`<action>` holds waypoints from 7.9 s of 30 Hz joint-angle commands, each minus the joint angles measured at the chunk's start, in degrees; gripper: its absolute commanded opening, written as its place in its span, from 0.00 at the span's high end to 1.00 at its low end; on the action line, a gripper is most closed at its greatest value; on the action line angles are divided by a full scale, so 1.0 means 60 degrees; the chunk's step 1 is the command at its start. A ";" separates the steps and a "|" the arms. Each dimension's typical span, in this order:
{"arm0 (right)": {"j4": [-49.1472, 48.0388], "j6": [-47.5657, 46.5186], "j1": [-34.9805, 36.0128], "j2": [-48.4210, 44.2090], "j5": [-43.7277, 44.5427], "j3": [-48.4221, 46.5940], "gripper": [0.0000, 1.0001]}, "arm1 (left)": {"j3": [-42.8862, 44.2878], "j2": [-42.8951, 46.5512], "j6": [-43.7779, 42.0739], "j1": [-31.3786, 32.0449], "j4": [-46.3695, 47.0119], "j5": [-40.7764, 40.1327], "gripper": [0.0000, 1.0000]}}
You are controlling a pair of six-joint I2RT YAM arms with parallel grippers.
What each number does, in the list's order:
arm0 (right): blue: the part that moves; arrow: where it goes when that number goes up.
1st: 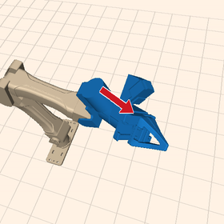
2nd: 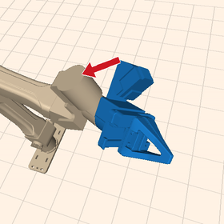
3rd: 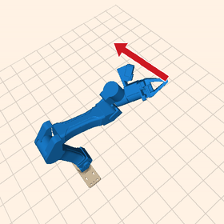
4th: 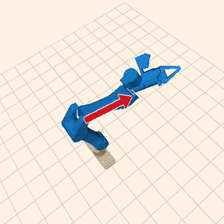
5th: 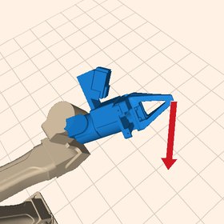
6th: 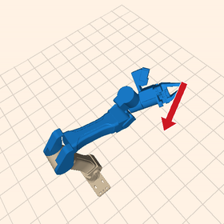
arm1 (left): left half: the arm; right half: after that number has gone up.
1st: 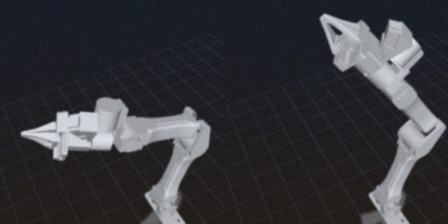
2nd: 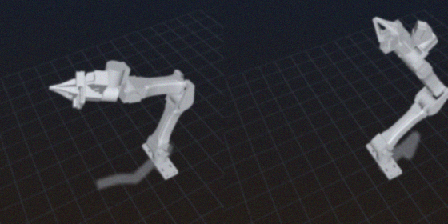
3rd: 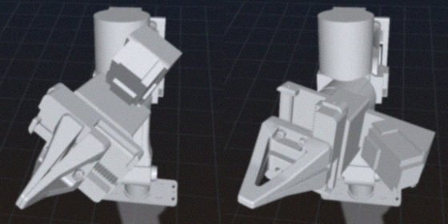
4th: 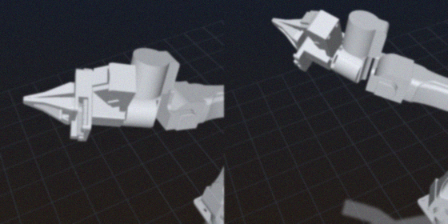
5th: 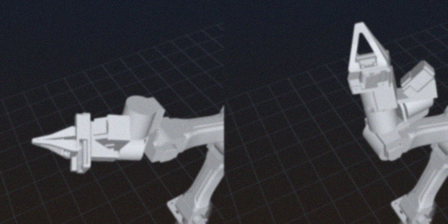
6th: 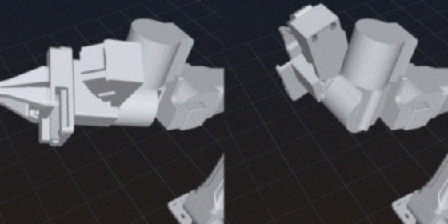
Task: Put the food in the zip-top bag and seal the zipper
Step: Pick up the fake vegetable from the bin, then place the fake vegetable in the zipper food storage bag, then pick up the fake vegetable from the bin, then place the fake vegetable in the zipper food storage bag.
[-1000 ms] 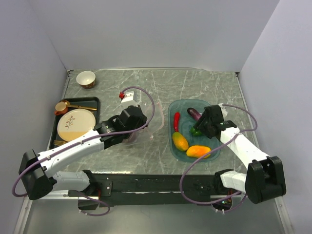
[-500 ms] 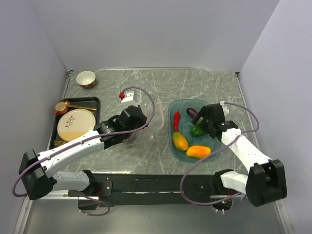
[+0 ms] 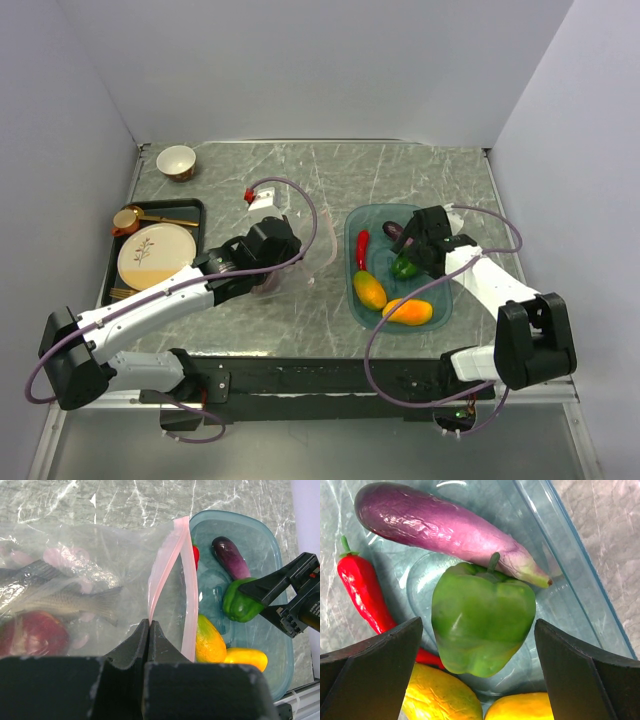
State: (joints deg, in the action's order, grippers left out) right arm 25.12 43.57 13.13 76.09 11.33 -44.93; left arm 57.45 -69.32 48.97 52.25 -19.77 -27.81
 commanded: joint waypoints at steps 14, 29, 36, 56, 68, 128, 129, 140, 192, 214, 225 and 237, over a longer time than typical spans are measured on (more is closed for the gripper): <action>-0.0745 -0.0523 -0.0049 -0.0012 -0.0627 -0.0217 0.49 | 0.0356 0.0025 -0.0003 -0.0036 -0.0045 -0.0081 0.99; -0.0936 -0.1871 -0.0034 -0.0450 -0.2196 -0.0525 0.59 | 0.0371 -0.0019 -0.0047 -0.0036 0.0043 0.0036 0.99; -0.0833 -0.2047 -0.0034 -0.0861 -0.3176 -0.0964 0.59 | 0.0459 -0.0180 0.0012 -0.0036 0.0057 0.0124 0.99; -0.1038 -0.1593 0.0434 -0.2062 -0.5214 -0.1491 0.61 | 0.0561 -0.0341 -0.0018 -0.0036 0.0219 0.0402 0.99; -0.1008 -0.1944 0.1708 -0.1800 -0.6019 -0.2648 0.56 | 0.0562 -0.0327 0.0071 -0.0051 0.0321 0.0475 0.99; 0.1480 -0.1637 0.1550 0.0309 -0.1290 -0.3821 0.07 | 0.0342 0.0772 0.0100 -0.0036 0.0072 -0.0418 0.99; 0.1728 -0.1753 0.1417 0.0383 -0.1114 -0.3806 0.07 | 0.0356 0.0757 0.0129 -0.0036 0.0072 -0.0389 0.99; 0.0940 -0.3276 0.1006 0.1408 0.0203 -0.2606 0.05 | 0.0180 0.0904 0.0129 -0.0036 0.0058 -0.0404 0.99; -0.0335 -0.3966 0.0435 0.1030 -0.2723 -0.2005 0.81 | 0.0137 0.0860 0.0217 -0.0036 -0.0045 -0.0184 0.99; 0.0924 -0.4800 0.0595 -0.0437 -0.7381 -0.3673 0.79 | 0.0298 0.0508 0.0348 -0.0051 0.0086 -0.0110 0.99; 0.3062 -0.5665 0.2543 0.0060 -0.6079 -0.4977 0.76 | 0.0445 0.0302 0.0159 -0.0051 0.0452 0.0255 0.99; 0.4338 -0.5871 0.3203 0.1613 -0.5098 -0.5695 0.72 | 0.0151 0.0406 0.0174 -0.0036 0.1039 0.0739 0.99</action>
State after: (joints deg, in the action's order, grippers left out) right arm 48.31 9.17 30.35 83.74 -21.69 -75.53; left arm 58.30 -68.07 50.35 52.14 -17.04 -25.21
